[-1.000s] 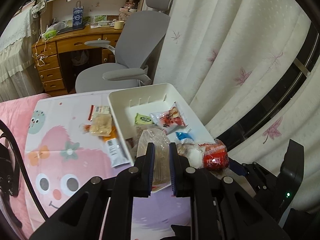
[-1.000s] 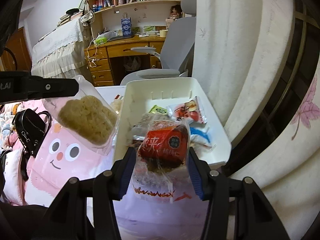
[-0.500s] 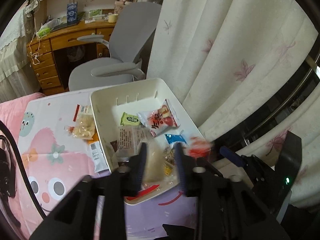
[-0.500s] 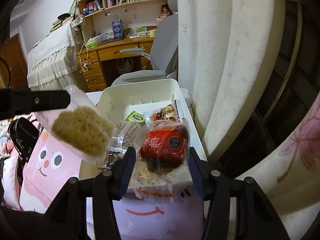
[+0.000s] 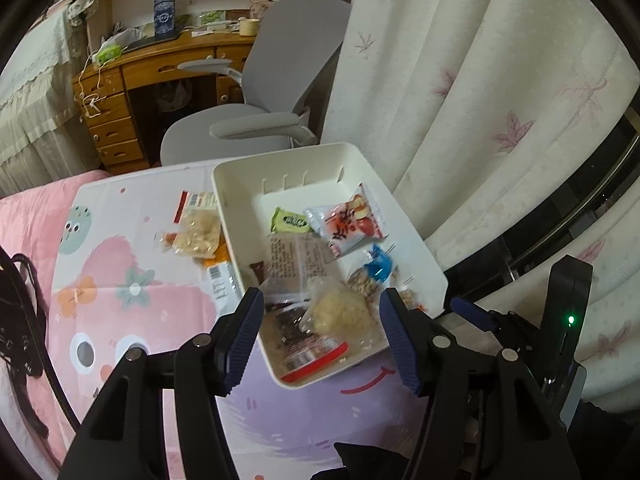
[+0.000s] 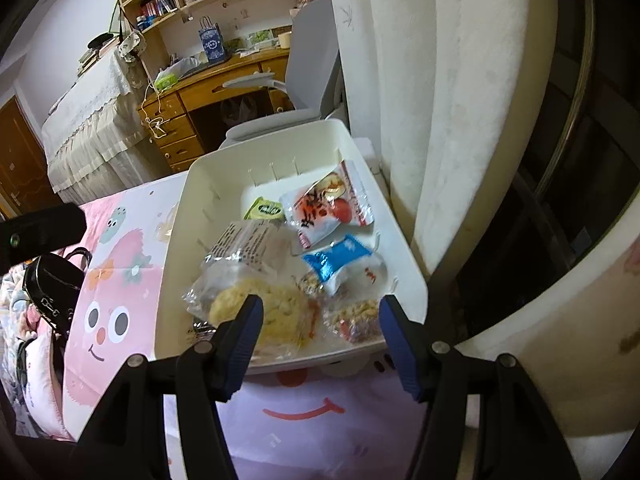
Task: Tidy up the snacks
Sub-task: 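Lower the cake into the tray and open the left gripper while the right gripper releases the red packet there, then withdraw both open grippers from the tray back over the tablecloth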
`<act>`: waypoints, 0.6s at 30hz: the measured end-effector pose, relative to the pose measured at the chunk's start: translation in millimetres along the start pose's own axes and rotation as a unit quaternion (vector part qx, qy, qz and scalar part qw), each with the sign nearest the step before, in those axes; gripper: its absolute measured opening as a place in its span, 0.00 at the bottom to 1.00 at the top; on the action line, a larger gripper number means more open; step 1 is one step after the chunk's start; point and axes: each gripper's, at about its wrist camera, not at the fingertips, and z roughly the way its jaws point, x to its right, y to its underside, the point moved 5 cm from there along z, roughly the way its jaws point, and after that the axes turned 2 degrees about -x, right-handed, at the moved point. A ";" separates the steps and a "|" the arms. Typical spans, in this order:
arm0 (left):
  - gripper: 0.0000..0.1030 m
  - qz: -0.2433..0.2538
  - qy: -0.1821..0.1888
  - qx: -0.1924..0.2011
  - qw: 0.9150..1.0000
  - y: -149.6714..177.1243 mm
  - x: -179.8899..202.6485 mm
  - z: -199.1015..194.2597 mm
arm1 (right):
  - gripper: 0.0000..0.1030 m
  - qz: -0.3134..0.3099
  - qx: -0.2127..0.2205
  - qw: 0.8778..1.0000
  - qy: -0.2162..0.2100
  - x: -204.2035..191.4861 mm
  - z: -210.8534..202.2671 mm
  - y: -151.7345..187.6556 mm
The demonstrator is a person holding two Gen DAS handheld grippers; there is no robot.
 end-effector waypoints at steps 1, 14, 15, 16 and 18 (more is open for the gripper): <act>0.58 -0.002 -0.001 -0.001 1.000 2.6 -2.9 -0.4 | 0.58 0.002 -0.007 1.000 0.000 -1.9 1.6 2.5; 0.64 -0.014 -0.011 -0.020 1.000 49.1 -64.5 -27.5 | 0.60 0.031 -0.061 0.998 0.004 -39.3 11.0 34.1; 0.65 -0.013 -0.010 -0.021 1.000 51.8 -70.1 -30.5 | 0.60 0.036 -0.063 0.997 0.005 -43.0 10.9 36.8; 0.66 -0.012 -0.009 -0.021 1.000 55.6 -78.0 -34.9 | 0.60 0.042 -0.066 0.997 0.007 -48.1 10.9 40.4; 0.66 -0.011 -0.008 -0.023 1.000 60.5 -89.7 -41.8 | 0.61 0.053 -0.072 0.996 0.010 -57.4 10.7 46.8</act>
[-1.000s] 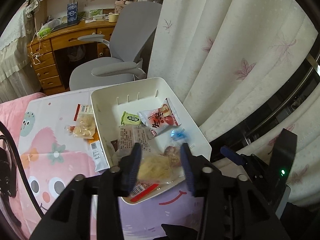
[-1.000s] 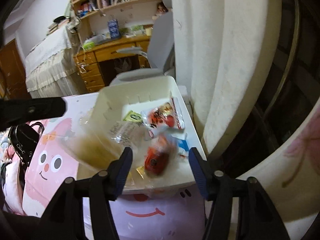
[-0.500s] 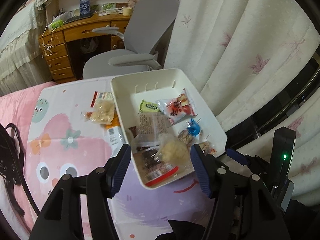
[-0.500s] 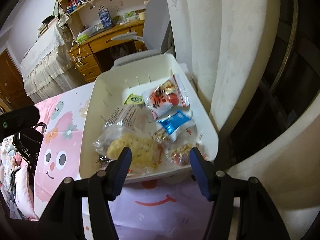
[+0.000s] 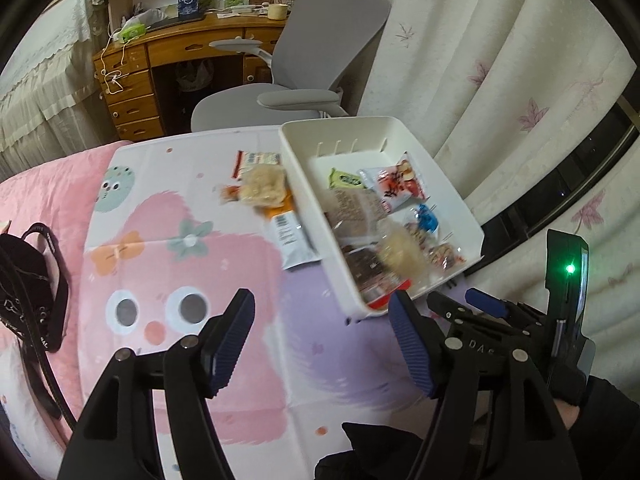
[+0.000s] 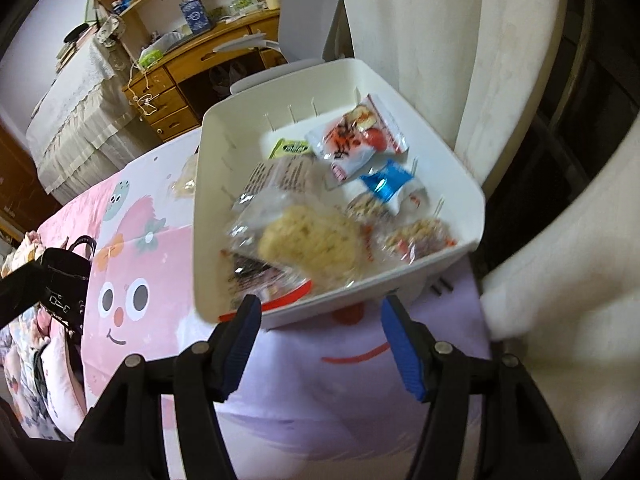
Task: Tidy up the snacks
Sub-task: 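Withdraw both open grippers from the tray back over the tablecloth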
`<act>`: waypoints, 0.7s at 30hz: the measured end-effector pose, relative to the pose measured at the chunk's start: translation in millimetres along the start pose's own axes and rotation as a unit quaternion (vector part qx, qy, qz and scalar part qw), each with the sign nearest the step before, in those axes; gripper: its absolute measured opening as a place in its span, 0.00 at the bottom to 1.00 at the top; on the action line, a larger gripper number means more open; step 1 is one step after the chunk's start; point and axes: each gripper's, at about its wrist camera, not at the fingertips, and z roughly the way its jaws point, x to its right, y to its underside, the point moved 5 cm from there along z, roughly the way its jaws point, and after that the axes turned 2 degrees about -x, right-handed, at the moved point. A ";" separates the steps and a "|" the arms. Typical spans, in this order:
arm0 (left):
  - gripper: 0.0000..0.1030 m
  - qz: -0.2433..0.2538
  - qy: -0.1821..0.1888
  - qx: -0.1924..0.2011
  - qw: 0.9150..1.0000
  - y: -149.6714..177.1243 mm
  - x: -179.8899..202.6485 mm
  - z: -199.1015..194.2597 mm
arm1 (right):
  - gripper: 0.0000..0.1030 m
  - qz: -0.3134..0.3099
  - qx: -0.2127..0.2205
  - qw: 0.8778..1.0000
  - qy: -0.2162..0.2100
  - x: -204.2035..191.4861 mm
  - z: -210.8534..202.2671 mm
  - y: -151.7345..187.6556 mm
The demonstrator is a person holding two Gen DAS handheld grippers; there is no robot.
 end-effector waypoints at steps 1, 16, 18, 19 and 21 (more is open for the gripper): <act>0.67 0.001 0.001 0.000 1.000 3.6 -9.4 -4.8 | 0.61 0.007 -0.003 1.000 0.001 -4.3 0.1 3.8; 0.76 0.040 0.005 -0.011 0.999 21.6 -117.2 -44.7 | 0.62 0.085 0.002 0.996 0.019 -89.3 -4.0 53.2; 0.77 0.050 0.006 -0.010 0.999 20.1 -127.5 -47.7 | 0.62 0.094 0.005 0.995 0.021 -100.2 -2.6 56.6; 0.78 0.054 0.006 -0.010 0.998 19.2 -131.7 -48.6 | 0.62 0.097 0.007 0.995 0.022 -104.6 -2.3 57.3; 0.78 0.064 0.005 -0.012 0.998 16.8 -142.6 -49.4 | 0.62 0.104 0.011 0.994 0.024 -116.3 -0.6 60.4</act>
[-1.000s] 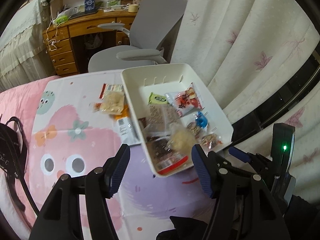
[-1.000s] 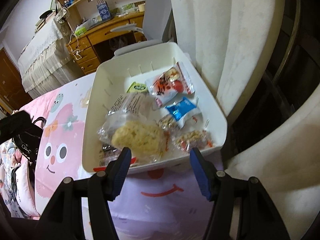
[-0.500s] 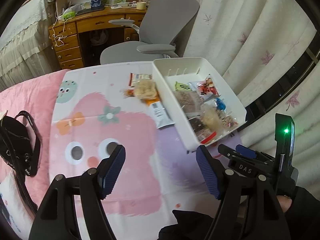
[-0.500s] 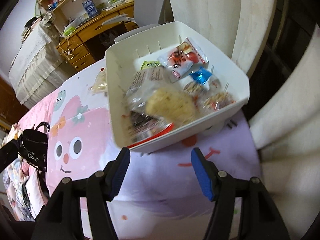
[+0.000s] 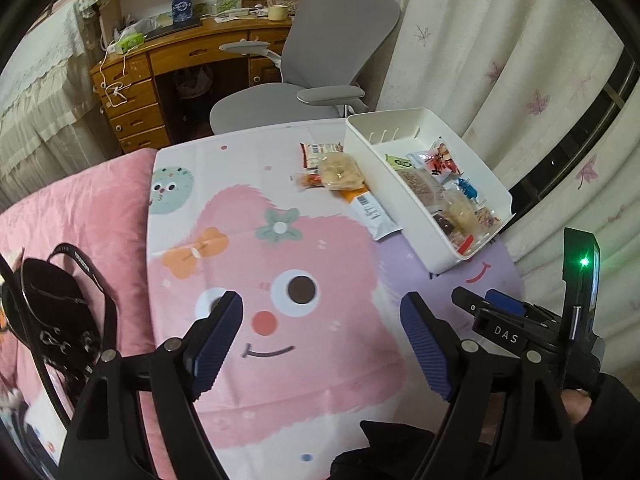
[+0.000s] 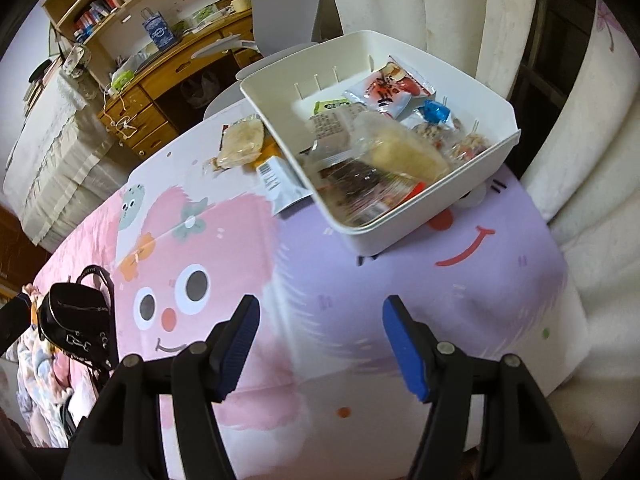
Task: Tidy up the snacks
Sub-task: 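Withdraw both open grippers from the tray back over the tablecloth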
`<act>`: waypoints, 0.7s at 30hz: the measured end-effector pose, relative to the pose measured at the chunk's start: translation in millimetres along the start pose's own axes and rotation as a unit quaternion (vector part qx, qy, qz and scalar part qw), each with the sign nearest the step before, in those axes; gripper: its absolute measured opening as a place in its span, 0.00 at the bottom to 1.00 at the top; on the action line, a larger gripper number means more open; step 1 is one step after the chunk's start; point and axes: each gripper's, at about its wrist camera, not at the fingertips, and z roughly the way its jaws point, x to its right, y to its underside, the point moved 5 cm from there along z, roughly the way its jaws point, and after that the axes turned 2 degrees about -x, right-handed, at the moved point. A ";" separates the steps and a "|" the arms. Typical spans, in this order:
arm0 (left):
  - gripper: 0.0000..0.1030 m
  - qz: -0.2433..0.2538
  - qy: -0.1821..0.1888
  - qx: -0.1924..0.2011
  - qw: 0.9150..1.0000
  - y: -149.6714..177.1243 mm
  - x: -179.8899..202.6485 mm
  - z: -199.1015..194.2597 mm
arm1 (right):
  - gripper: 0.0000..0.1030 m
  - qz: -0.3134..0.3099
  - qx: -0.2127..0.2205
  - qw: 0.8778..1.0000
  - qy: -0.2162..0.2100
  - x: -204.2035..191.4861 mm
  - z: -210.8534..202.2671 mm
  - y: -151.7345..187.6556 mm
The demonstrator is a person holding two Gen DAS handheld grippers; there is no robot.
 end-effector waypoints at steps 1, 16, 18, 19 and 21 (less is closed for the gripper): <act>0.78 0.003 0.001 -0.001 1.000 -0.5 -4.5 0.0 | 0.62 0.002 0.000 1.000 0.001 -3.8 0.5 2.3; 0.78 0.028 -0.010 -0.047 0.998 -36.1 -53.2 32.9 | 0.62 -0.016 0.007 1.000 0.007 -54.0 14.7 19.9; 0.78 0.033 -0.013 -0.053 0.998 -42.3 -54.5 39.8 | 0.62 -0.024 0.012 1.000 0.005 -59.0 16.2 19.0; 0.78 0.035 -0.015 -0.055 0.998 -46.0 -55.0 43.2 | 0.62 -0.029 0.015 0.999 0.004 -61.2 17.0 18.7; 0.78 0.040 -0.021 -0.061 0.997 -53.1 -55.3 51.1 | 0.62 -0.039 0.024 0.999 0.005 -64.8 20.1 16.6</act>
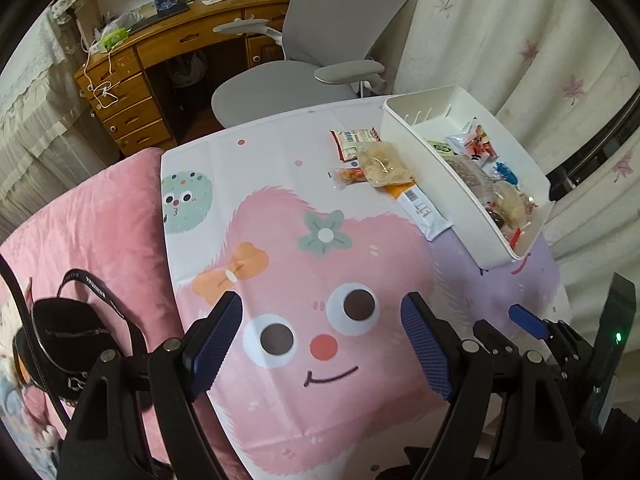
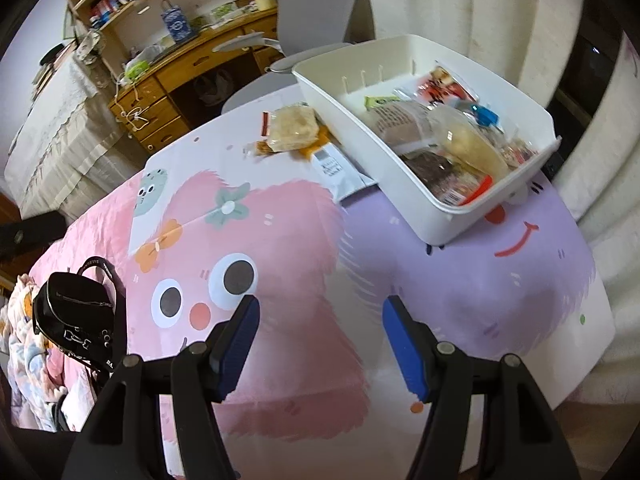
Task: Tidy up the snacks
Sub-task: 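Withdraw both open grippers from the tray back over the tablecloth, then grasp the clear crumbly cake packet with the left gripper while the right gripper grasps the white orange-ended bar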
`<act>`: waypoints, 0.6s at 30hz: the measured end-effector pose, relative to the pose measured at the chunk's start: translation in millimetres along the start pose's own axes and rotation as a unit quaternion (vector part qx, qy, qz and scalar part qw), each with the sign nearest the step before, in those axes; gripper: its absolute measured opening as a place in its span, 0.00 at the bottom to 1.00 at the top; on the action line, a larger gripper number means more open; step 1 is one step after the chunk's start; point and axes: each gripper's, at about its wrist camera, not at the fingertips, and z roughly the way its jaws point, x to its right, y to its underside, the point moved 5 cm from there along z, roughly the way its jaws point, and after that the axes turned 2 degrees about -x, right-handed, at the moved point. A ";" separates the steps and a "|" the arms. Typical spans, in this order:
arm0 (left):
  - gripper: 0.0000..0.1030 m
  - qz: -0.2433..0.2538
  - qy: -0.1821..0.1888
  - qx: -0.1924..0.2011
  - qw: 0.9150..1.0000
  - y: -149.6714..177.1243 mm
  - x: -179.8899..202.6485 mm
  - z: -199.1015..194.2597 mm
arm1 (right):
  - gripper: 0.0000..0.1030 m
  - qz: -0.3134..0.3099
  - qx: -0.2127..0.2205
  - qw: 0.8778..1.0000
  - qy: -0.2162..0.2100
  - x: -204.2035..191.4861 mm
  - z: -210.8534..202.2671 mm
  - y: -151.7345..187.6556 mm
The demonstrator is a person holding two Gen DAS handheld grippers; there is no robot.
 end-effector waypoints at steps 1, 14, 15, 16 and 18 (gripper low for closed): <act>0.78 0.002 -0.003 -0.004 1.000 -3.8 -0.3 3.4 | 0.62 -0.002 0.003 1.000 0.001 -1.7 1.6 -1.4; 0.83 0.011 -0.018 -0.057 0.998 -74.2 2.2 83.0 | 0.62 0.003 0.072 0.997 0.020 -3.8 49.6 -27.6; 0.83 0.013 -0.018 -0.060 0.998 -78.8 4.4 88.7 | 0.62 0.000 0.079 0.997 0.025 -4.9 55.4 -30.9; 0.83 0.014 -0.018 -0.062 0.998 -83.4 6.5 94.9 | 0.62 -0.003 0.083 0.996 0.028 -5.4 59.5 -32.8; 0.83 0.018 -0.017 -0.065 0.998 -93.3 10.7 107.3 | 0.62 -0.011 0.092 0.995 0.035 -8.1 69.2 -37.8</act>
